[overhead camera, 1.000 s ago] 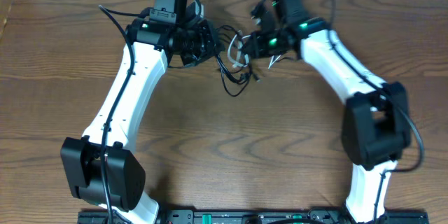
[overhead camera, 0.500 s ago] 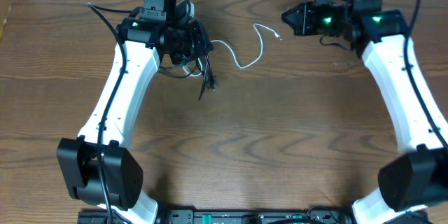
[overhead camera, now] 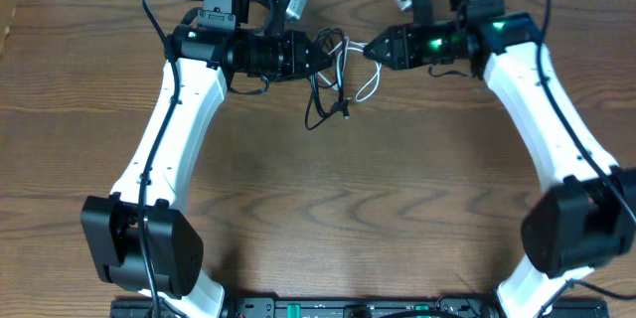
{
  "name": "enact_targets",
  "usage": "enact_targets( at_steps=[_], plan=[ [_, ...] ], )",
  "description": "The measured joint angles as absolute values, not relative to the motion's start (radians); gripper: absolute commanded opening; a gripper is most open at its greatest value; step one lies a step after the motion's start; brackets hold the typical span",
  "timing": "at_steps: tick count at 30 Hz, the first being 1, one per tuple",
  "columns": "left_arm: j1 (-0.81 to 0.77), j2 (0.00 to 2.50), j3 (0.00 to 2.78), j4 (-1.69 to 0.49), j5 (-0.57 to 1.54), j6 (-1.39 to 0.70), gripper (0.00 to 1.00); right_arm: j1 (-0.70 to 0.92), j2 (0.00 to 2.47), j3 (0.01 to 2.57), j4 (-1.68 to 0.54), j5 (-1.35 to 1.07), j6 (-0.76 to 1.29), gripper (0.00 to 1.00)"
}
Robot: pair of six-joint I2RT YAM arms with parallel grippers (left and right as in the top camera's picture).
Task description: Untangle cables
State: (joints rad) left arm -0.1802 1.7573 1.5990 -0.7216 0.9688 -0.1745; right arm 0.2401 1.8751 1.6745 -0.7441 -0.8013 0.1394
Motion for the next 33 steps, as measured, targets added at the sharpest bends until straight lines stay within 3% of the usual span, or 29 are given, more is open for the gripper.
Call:
enact_targets(
  at_steps=[10, 33],
  plan=[
    [-0.18, 1.757, 1.599, -0.697, 1.054, -0.152, 0.08, 0.274, 1.966, 1.674, -0.742, -0.909, 0.124, 0.25],
    [-0.18, 1.757, 1.599, -0.697, 1.068, -0.164, 0.08, 0.31, 2.06, 1.674, -0.678, -0.836, 0.125, 0.28]
  ],
)
